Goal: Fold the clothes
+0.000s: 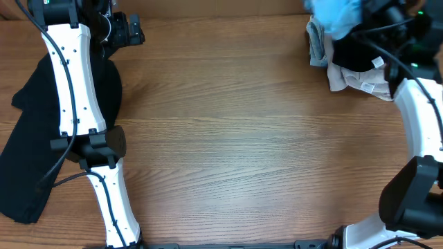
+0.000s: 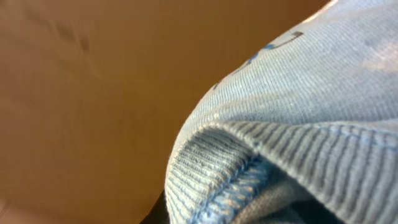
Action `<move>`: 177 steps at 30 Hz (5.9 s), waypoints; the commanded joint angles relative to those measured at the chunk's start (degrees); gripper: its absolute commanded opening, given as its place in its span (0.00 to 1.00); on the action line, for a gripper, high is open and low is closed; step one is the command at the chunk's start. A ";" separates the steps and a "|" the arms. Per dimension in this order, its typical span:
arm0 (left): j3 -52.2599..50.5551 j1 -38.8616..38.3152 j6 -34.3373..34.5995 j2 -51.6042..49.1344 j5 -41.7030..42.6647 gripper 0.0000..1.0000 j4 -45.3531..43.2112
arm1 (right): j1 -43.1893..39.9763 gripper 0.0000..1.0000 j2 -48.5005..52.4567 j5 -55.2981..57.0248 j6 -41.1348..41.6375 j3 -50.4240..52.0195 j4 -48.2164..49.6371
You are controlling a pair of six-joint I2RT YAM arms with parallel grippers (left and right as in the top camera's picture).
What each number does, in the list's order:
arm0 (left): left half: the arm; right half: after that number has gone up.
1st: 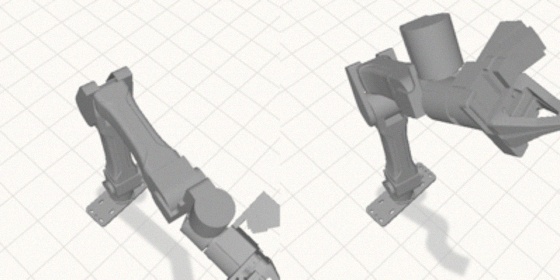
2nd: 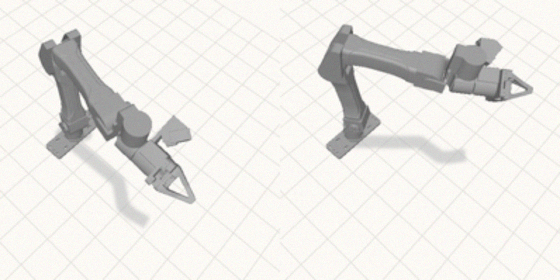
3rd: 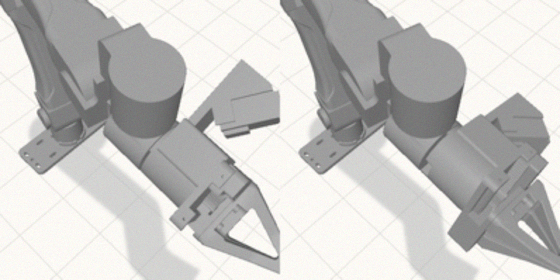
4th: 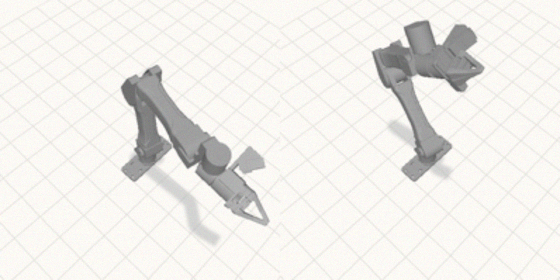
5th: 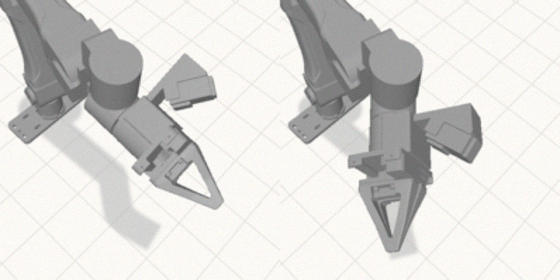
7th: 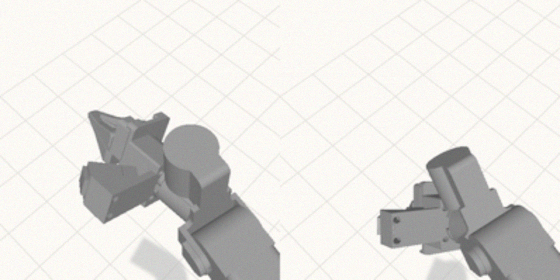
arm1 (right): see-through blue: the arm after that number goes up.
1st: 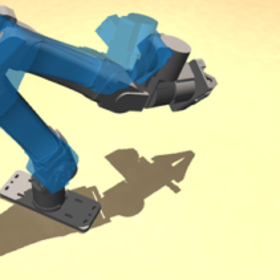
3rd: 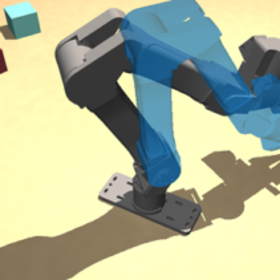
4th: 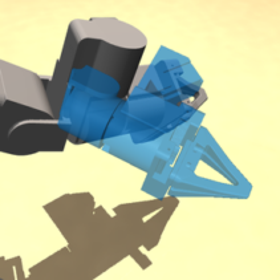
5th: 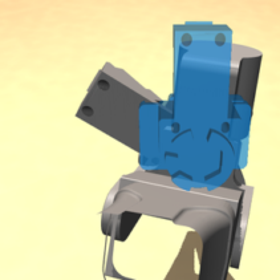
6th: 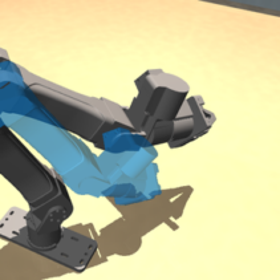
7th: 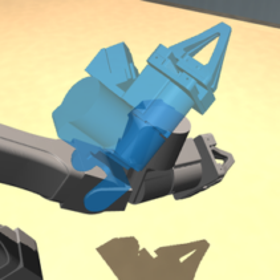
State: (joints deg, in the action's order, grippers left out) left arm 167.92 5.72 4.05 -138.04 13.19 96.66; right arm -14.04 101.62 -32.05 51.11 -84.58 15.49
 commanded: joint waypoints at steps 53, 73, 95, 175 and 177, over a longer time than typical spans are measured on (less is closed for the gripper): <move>-0.31 0.26 -1.09 -0.35 -1.40 1.00 -0.68 | -9.05 1.00 -14.19 19.47 -34.14 -1.38 -52.17; -0.31 0.26 -1.09 -0.35 -1.40 1.00 -0.68 | 9.57 1.00 -42.86 -5.53 -53.92 -1.38 -82.01; -0.31 0.26 -1.09 -0.35 -1.38 1.00 -0.68 | 9.90 1.00 -41.18 18.23 -54.62 1.73 -79.08; -1.05 -0.94 -1.07 1.95 -1.60 1.00 -0.70 | 14.40 1.00 -101.46 15.50 -54.16 84.11 -18.71; -4.48 -1.44 -1.09 4.83 -1.62 1.00 -0.94 | 14.40 1.00 -101.46 15.50 -54.16 84.11 -18.71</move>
State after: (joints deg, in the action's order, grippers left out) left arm 166.41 5.26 4.08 -137.40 12.01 95.92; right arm 0.03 0.84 -16.53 -3.18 -1.06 -3.64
